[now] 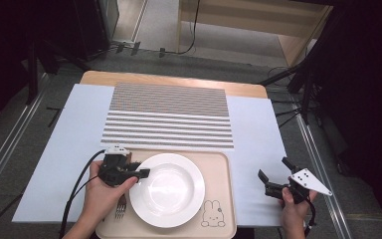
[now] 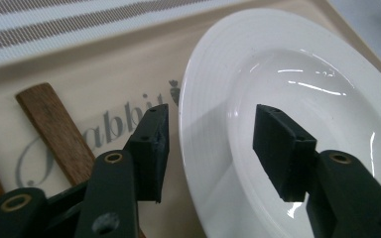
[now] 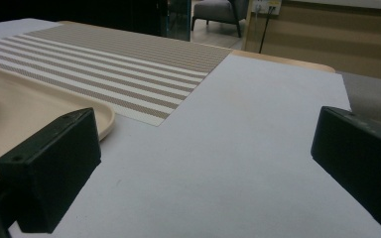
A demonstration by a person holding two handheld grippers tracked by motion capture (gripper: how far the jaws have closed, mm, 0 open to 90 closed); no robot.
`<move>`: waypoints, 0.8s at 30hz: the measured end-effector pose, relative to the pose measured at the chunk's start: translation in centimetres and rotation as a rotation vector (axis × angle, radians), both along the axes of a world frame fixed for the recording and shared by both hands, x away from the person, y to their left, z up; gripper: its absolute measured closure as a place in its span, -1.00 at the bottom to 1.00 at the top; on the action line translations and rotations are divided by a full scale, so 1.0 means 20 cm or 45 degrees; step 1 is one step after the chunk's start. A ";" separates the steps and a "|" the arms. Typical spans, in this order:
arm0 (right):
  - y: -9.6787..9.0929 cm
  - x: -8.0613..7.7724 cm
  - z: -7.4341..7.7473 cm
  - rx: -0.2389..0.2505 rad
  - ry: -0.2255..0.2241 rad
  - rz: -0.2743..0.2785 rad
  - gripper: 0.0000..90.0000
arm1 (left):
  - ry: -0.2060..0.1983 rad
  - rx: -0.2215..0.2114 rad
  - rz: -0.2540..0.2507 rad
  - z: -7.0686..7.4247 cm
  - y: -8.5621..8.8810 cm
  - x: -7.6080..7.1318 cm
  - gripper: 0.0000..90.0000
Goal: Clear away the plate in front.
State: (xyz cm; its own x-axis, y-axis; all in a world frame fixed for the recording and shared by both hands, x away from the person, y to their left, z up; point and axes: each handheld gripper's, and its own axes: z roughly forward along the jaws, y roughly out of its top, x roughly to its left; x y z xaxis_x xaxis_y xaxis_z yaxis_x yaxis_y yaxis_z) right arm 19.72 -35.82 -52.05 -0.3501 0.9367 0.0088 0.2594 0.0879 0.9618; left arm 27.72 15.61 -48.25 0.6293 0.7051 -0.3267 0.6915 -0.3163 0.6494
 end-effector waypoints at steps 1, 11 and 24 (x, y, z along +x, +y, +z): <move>0.00 0.00 0.00 0.000 0.001 0.000 -1.00 | -0.009 -0.013 -0.002 0.00 0.01 0.00 0.01; 0.00 0.00 0.00 -0.008 0.000 0.002 -1.00 | -0.153 -0.114 0.013 0.05 0.10 0.00 -0.29; 0.00 0.00 0.00 -0.014 0.000 0.006 -1.00 | -0.302 -0.238 0.074 0.08 0.24 0.00 -0.80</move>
